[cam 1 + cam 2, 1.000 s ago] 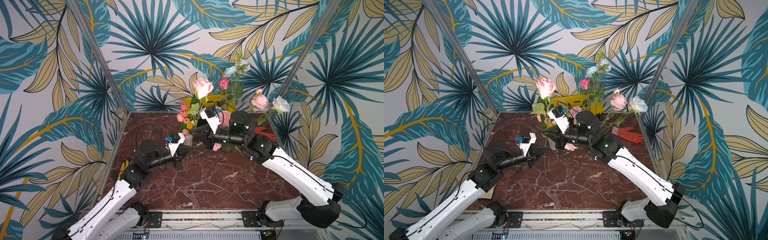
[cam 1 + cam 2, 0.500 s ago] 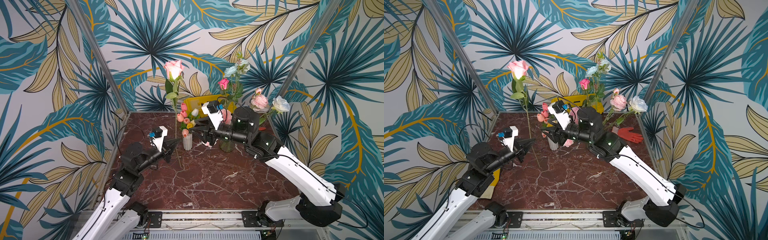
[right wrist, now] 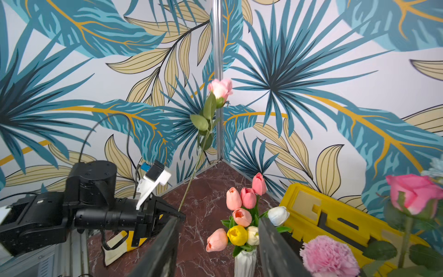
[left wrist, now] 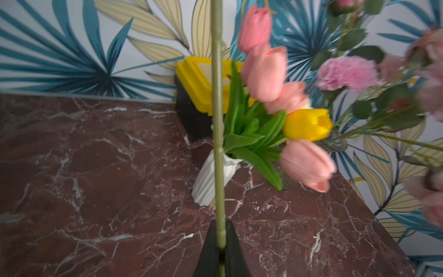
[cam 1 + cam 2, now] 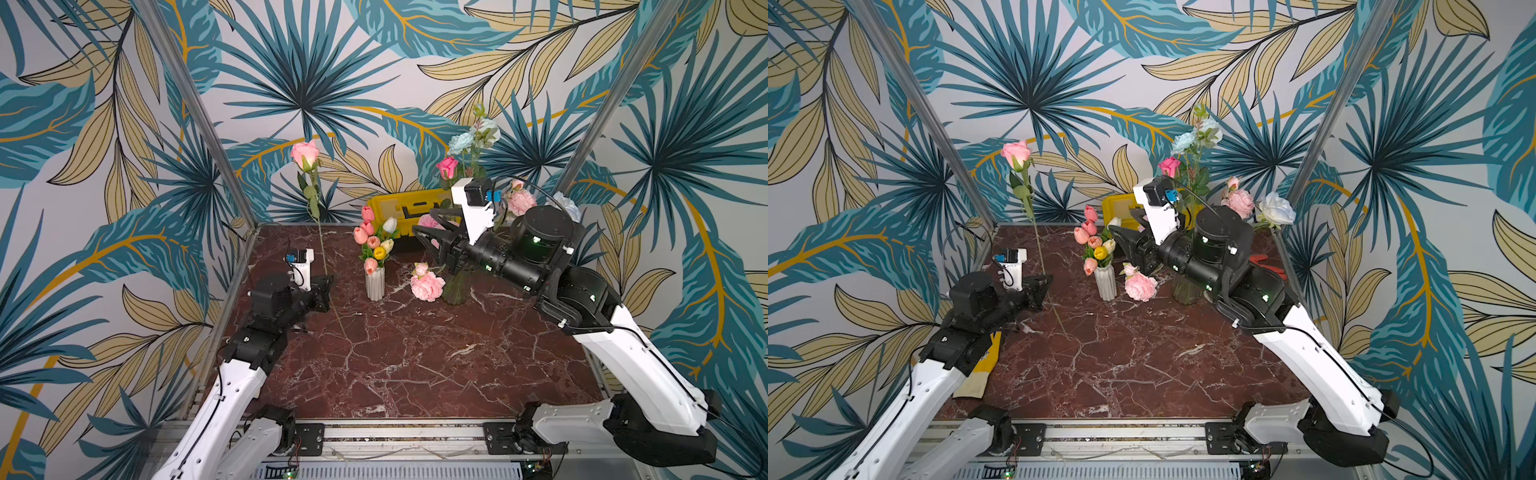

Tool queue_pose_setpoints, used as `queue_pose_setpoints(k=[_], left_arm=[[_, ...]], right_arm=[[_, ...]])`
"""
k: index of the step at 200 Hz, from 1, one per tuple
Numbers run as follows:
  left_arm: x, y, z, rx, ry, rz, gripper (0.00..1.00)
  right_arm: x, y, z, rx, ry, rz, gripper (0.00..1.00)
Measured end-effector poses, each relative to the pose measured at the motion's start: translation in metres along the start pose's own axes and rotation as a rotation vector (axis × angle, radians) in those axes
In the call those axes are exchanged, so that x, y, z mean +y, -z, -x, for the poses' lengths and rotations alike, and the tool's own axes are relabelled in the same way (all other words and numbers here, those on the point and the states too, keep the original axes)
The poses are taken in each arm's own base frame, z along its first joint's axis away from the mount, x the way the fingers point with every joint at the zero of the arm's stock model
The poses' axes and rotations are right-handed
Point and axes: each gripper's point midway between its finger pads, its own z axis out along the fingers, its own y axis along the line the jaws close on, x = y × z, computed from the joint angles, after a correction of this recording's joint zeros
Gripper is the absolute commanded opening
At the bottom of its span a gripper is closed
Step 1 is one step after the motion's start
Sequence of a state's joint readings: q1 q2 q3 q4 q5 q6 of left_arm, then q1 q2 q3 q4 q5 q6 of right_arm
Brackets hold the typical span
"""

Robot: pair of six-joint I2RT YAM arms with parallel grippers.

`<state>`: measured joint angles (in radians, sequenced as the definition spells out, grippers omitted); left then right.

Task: Pick out pink flowers from the vase
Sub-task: Place the flower at the center of the board.

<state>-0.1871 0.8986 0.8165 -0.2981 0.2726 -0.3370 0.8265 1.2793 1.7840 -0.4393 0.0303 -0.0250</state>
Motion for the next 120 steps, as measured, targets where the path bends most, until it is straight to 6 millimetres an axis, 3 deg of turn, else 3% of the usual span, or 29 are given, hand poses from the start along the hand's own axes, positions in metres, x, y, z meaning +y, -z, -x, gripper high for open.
queue_pose_setpoints(k=[35, 55, 81, 100, 120], left_arm=[[0.058, -0.046, -0.048, 0.218, 0.123, 0.134, 0.0], [0.071, -0.068, -0.064, 0.327, 0.152, 0.157, 0.0], [0.082, -0.101, -0.065, 0.438, 0.162, 0.174, 0.0], [0.091, -0.126, -0.067, 0.503, 0.162, 0.181, 0.0], [0.103, -0.142, -0.087, 0.587, 0.175, 0.197, 0.0]], right_arm=[[-0.025, 0.027, 0.005, -0.03, -0.009, -0.144, 0.59], [-0.044, 0.05, 0.004, -0.044, -0.012, -0.251, 0.6], [-0.067, 0.075, -0.009, -0.044, -0.031, -0.39, 0.61], [-0.072, 0.089, -0.029, -0.026, -0.029, -0.419, 0.61], [-0.075, 0.102, -0.043, -0.004, -0.023, -0.438, 0.61]])
